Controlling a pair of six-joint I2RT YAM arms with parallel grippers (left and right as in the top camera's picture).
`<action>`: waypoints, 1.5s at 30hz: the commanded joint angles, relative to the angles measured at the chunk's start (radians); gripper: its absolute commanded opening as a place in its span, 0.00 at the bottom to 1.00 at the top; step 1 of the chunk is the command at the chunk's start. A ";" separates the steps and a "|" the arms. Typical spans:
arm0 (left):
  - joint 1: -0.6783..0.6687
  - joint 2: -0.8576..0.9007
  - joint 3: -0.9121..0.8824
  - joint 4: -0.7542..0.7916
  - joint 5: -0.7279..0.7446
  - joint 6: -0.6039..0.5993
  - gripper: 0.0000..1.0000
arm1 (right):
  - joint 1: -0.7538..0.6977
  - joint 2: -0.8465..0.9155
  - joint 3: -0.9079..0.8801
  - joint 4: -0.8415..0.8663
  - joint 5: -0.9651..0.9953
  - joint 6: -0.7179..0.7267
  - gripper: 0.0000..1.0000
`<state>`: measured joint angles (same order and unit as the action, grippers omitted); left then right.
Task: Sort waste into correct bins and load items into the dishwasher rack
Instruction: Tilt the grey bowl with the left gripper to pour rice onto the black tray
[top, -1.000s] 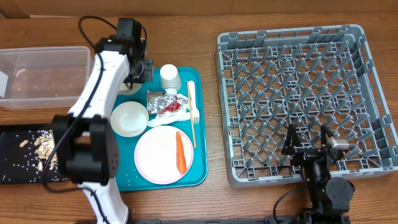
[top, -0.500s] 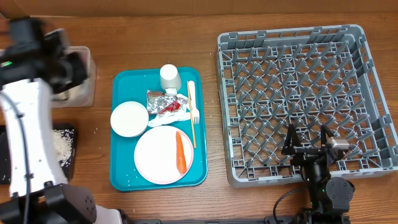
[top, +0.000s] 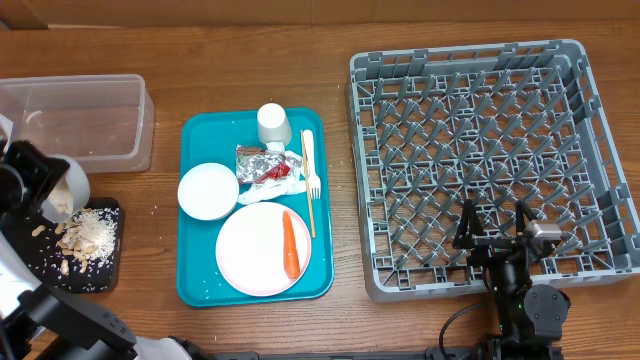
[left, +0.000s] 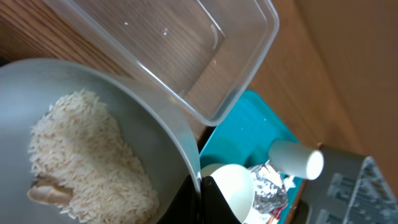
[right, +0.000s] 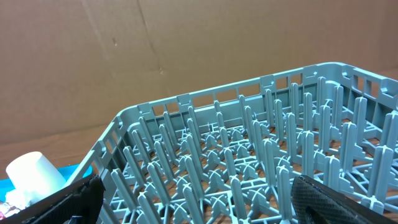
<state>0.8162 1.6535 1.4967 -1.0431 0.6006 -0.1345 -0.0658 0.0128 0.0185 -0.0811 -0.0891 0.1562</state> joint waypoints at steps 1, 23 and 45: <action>0.071 -0.007 -0.087 0.055 0.169 0.025 0.04 | -0.008 -0.010 -0.010 0.005 0.006 -0.008 1.00; 0.415 -0.006 -0.392 0.349 0.788 -0.070 0.04 | -0.008 -0.010 -0.010 0.005 0.006 -0.008 1.00; 0.449 0.044 -0.423 0.432 0.801 -0.232 0.04 | -0.008 -0.010 -0.011 0.005 0.006 -0.008 1.00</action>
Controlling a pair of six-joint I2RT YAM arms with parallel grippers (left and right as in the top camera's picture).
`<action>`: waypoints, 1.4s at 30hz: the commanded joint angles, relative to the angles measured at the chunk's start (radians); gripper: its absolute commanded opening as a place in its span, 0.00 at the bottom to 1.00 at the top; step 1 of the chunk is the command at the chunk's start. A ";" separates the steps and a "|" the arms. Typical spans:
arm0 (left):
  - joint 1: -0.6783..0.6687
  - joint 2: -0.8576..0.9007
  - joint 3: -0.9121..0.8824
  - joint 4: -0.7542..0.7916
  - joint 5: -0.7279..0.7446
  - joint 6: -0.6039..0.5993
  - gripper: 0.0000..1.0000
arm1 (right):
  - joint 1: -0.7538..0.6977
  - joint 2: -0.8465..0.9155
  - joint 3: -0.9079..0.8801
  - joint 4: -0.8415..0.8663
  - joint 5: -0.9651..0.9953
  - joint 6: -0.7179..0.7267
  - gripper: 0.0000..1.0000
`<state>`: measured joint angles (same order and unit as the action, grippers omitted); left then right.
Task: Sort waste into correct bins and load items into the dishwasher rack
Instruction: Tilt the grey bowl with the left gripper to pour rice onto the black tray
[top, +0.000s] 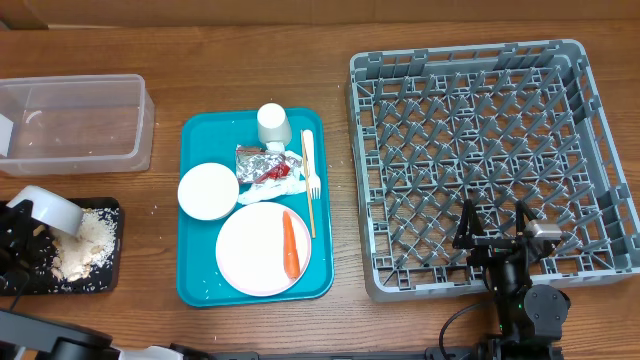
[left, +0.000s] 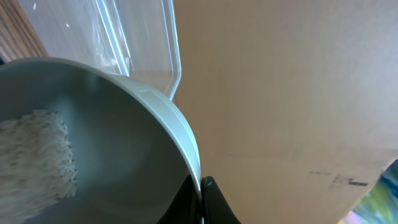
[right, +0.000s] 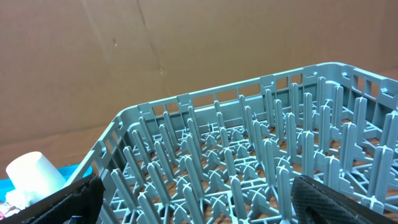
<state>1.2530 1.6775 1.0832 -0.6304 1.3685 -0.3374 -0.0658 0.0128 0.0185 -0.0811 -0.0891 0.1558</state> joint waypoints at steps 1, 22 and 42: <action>0.013 0.027 -0.010 0.034 0.019 -0.047 0.04 | -0.008 -0.010 -0.010 0.005 0.006 -0.007 1.00; 0.031 0.120 -0.010 0.141 0.204 -0.100 0.04 | -0.008 -0.010 -0.010 0.005 0.006 -0.007 1.00; -0.003 -0.082 -0.009 0.103 0.183 -0.018 0.04 | -0.008 -0.010 -0.010 0.005 0.006 -0.007 1.00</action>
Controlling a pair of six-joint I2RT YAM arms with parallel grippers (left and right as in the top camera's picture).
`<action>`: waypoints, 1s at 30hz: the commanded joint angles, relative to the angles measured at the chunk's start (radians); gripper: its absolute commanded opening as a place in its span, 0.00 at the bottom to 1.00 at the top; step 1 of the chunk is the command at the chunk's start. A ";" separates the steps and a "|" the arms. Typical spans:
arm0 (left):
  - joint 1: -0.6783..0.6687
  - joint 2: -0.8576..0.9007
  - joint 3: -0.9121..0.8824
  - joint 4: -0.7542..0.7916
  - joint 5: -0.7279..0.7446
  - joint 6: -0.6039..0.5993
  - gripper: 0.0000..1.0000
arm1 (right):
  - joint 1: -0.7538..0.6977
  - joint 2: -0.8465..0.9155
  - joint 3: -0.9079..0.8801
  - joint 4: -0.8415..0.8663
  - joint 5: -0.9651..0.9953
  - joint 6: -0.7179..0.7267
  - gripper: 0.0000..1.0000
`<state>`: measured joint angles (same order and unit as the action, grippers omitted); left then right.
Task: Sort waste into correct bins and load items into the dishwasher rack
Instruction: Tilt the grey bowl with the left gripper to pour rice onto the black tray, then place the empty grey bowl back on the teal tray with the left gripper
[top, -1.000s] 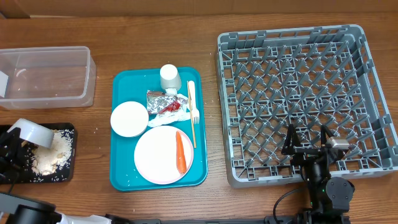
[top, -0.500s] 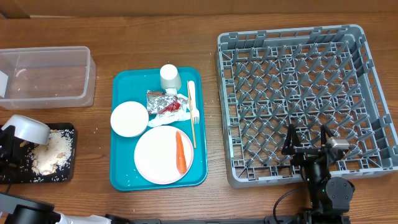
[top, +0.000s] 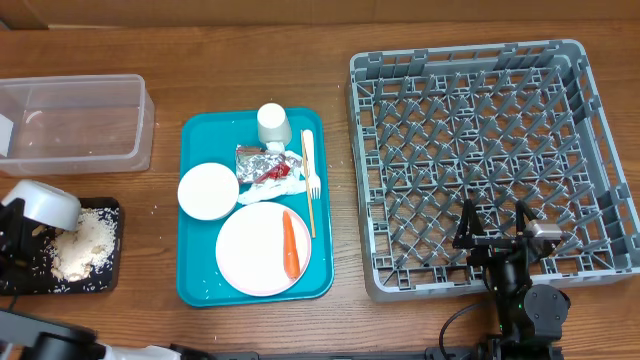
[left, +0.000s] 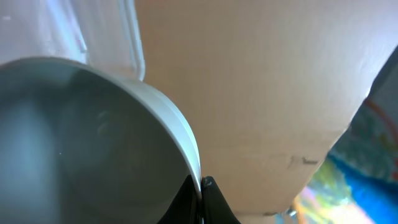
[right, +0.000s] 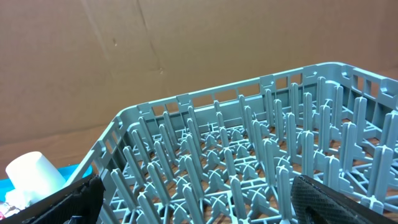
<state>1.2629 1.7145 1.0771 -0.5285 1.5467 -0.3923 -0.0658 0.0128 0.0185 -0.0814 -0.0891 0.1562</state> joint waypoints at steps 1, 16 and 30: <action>-0.020 -0.154 -0.003 0.000 -0.010 0.036 0.04 | -0.008 -0.010 -0.010 0.005 0.006 -0.008 1.00; -0.674 -0.509 -0.002 0.008 -0.644 0.060 0.04 | -0.008 -0.010 -0.010 0.005 0.006 -0.008 1.00; -1.252 -0.354 -0.001 0.187 -1.521 0.135 0.04 | -0.008 -0.010 -0.011 0.005 0.006 -0.008 1.00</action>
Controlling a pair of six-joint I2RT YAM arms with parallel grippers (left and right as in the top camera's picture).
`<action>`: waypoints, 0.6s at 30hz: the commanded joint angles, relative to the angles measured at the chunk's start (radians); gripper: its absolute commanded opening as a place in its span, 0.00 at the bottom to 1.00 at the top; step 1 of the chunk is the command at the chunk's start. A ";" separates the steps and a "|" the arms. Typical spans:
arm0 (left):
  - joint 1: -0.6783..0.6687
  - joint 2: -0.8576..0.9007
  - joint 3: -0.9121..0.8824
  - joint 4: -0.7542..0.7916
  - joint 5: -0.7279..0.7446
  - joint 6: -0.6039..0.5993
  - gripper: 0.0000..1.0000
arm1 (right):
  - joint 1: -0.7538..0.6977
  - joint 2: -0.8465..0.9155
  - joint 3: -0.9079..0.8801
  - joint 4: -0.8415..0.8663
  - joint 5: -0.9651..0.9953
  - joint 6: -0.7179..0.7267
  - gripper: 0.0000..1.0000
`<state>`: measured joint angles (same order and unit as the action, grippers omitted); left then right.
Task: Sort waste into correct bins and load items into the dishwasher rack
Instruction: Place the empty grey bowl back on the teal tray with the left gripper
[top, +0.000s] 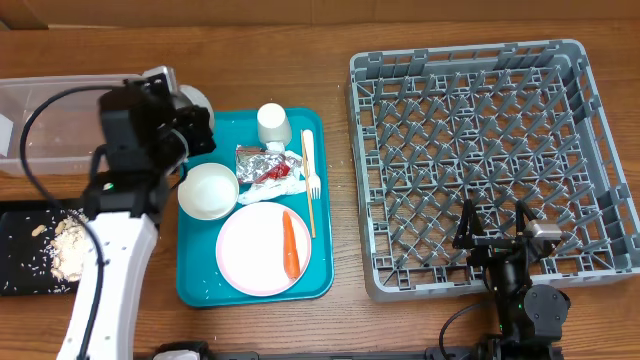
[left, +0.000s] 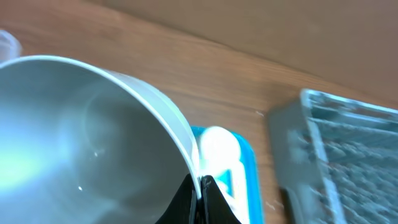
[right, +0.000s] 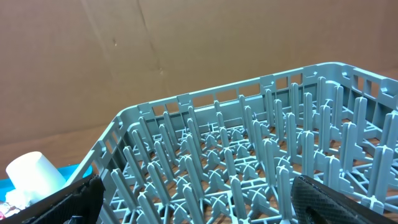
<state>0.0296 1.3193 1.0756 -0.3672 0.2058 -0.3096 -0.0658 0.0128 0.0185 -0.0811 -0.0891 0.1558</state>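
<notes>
My left gripper (left: 200, 185) is shut on the rim of a grey bowl (left: 81, 137), whose inside is bare. In the overhead view this bowl (top: 194, 98) hangs over the back left corner of the teal tray (top: 195, 290), with the left gripper (top: 188, 118) at it. On the tray lie a white bowl (top: 208, 190), a plate (top: 255, 255) with a carrot (top: 290, 245), a white cup (top: 272, 122), crumpled foil (top: 262, 162) and a fork (top: 311, 175). The grey dishwasher rack (top: 490, 150) stands on the right. My right gripper (top: 497, 225) stays open at the rack's front edge.
A black tray (top: 35, 255) with a heap of rice sits at the front left. A clear plastic bin (top: 60, 120) stands behind it. My left arm (top: 110, 260) reaches across between the black tray and the teal tray. Rack pegs (right: 249, 143) fill the right wrist view.
My left gripper, still shut on the bowl, was over the black tray at the far left and is now over the teal tray's back left corner. The right arm is unchanged.
The left gripper held the bowl, full of rice, beside the black tray. Then the bowl was tipped over that tray with less rice in it, then showed a bare inside. The rice lies on the black tray, and the bowl is over the teal tray.
</notes>
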 joint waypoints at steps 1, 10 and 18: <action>-0.020 0.060 0.001 0.040 -0.191 0.052 0.04 | -0.008 -0.010 -0.011 0.005 0.006 -0.007 1.00; -0.048 0.221 0.001 0.164 -0.104 0.051 0.04 | -0.008 -0.010 -0.010 0.005 0.006 -0.007 1.00; -0.116 0.325 0.001 0.193 -0.219 0.066 0.04 | -0.008 -0.010 -0.010 0.005 0.006 -0.007 1.00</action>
<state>-0.0696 1.6093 1.0756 -0.1822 0.0467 -0.2771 -0.0658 0.0128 0.0185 -0.0814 -0.0887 0.1555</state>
